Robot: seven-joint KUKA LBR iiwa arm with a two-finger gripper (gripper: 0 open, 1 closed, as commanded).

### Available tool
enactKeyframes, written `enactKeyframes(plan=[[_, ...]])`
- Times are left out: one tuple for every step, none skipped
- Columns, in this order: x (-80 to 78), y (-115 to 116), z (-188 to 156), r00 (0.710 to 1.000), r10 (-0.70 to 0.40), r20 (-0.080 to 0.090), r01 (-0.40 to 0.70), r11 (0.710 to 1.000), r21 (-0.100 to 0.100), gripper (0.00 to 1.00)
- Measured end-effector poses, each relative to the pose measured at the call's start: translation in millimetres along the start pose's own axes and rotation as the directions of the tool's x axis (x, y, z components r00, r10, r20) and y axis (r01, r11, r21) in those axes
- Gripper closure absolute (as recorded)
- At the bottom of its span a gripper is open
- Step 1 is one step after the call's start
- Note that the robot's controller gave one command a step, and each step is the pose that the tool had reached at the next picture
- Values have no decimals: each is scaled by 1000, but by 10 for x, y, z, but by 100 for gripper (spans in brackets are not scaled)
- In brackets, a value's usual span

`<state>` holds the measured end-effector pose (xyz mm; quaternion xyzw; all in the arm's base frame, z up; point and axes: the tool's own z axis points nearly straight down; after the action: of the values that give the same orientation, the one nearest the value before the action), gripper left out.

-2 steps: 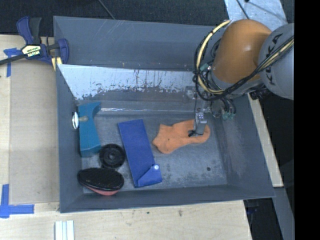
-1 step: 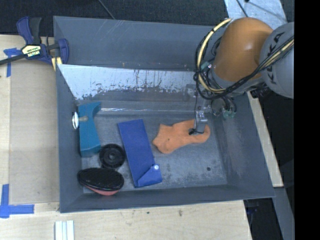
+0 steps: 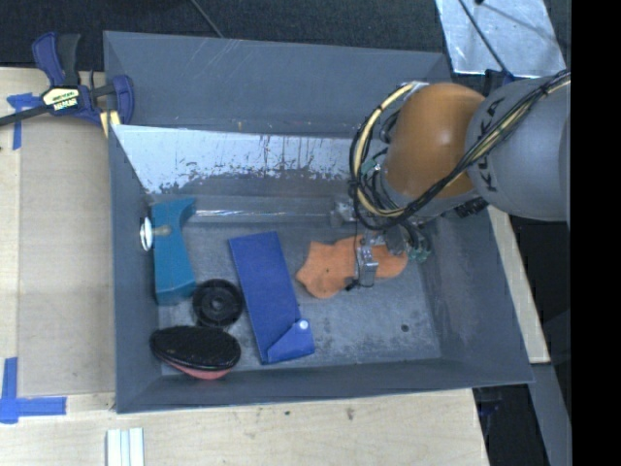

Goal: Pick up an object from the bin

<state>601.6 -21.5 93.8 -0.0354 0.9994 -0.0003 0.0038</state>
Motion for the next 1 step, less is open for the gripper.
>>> enactKeyframes(plan=[[27, 18, 134, 1000, -18, -7, 18, 1000, -1, 0]])
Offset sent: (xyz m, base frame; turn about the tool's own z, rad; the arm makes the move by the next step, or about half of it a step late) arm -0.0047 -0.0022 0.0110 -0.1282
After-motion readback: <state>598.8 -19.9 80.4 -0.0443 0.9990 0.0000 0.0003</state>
